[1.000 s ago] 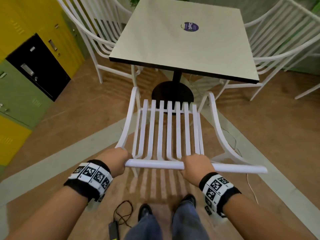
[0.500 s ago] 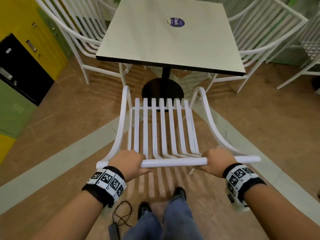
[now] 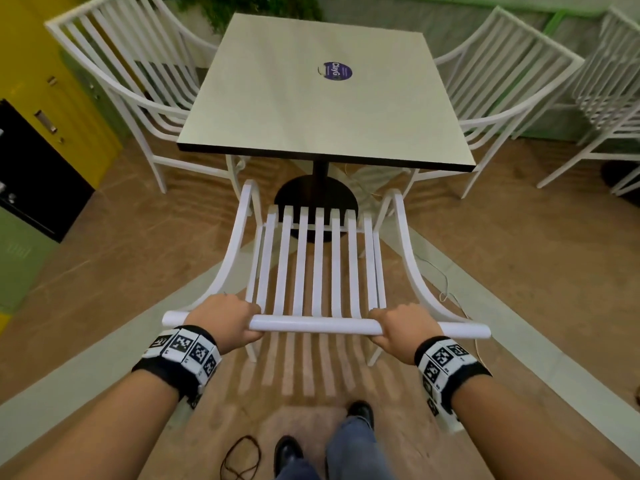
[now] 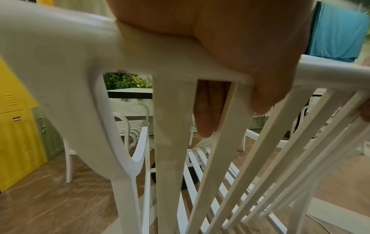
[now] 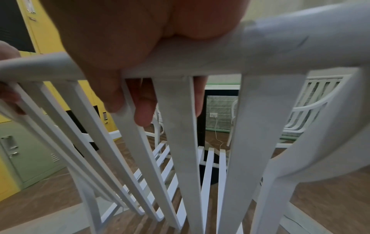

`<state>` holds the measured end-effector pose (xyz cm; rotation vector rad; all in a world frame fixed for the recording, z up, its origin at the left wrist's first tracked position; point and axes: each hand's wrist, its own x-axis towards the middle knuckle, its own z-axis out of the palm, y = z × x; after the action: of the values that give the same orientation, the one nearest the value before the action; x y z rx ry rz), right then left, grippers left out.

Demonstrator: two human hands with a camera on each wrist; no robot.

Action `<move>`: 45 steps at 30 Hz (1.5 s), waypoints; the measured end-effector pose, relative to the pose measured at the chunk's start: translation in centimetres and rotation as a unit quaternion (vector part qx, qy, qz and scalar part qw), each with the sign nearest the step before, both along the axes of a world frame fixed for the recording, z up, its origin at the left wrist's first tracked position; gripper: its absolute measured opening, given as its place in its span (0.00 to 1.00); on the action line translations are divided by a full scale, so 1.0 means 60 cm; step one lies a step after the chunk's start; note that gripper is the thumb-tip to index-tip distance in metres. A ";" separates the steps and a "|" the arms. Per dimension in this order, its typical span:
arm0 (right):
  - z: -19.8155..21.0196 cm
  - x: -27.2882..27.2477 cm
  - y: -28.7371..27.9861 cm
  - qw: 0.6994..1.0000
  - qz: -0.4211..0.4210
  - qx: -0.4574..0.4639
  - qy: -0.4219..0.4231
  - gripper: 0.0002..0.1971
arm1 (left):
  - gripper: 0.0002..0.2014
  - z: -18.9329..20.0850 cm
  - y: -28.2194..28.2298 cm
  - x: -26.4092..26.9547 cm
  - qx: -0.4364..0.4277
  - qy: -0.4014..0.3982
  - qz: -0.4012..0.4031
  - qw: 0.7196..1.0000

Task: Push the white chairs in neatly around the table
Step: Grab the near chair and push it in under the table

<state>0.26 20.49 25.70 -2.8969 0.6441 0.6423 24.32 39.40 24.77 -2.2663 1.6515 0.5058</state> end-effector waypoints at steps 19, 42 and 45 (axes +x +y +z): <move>-0.017 0.153 -0.209 1.000 0.008 -0.018 0.001 0.11 | 0.09 -0.011 -0.196 0.150 -0.003 -0.015 0.026 1.000; -0.019 0.210 -0.269 0.999 -0.050 -0.017 -0.007 0.09 | 0.12 -0.007 -0.269 0.206 0.000 -0.033 0.005 0.999; -0.008 0.200 -0.252 0.995 -0.091 -0.002 -0.037 0.11 | 0.12 -0.009 -0.266 0.198 -0.008 -0.015 0.033 0.999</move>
<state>12.25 5.34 25.21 -2.8064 0.8885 0.5077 36.21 23.42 24.24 -2.3346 1.5766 0.4746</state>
